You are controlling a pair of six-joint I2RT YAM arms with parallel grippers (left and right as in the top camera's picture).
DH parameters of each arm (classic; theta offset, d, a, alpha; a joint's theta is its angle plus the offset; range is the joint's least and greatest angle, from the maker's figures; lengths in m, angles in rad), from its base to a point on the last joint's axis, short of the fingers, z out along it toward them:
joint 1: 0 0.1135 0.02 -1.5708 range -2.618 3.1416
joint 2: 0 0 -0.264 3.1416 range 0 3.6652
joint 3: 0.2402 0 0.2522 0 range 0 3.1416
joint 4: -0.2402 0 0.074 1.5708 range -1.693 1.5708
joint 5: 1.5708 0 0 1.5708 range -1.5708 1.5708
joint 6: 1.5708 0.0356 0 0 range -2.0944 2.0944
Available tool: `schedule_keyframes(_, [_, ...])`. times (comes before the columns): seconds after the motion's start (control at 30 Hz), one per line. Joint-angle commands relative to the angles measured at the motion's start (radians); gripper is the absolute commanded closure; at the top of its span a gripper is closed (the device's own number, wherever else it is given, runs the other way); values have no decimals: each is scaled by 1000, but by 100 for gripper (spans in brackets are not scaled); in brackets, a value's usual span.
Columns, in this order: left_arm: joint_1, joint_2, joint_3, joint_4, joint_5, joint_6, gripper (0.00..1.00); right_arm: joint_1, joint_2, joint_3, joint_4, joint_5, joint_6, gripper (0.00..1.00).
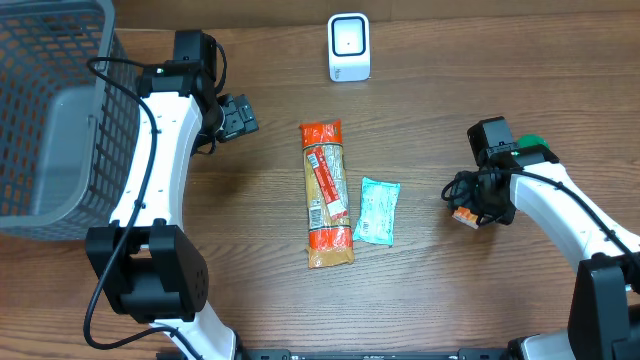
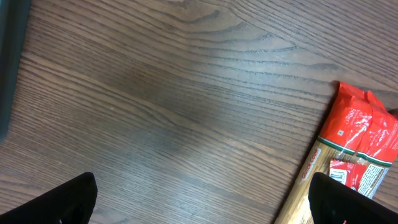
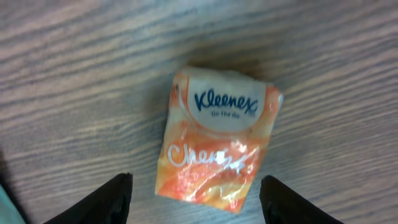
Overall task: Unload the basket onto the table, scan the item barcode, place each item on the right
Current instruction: 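Lower the bottle onto the table and open the right gripper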
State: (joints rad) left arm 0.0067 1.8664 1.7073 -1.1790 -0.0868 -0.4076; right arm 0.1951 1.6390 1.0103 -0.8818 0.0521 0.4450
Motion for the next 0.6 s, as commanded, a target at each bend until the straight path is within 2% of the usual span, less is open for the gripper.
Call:
schedule_keyframes(0.0, [-1,-23,16,2,-2,19,0,-1,-22,-24,33,62,34,29])
schedule_keyframes(0.3, [-1,-23,16,2,-2,19,0,0,-21,-126,193,21,52,22])
schedule_keyframes(0.57, [-1,-23,16,2,-2,19,0,0,-21,-126,255,-216,-54,23])
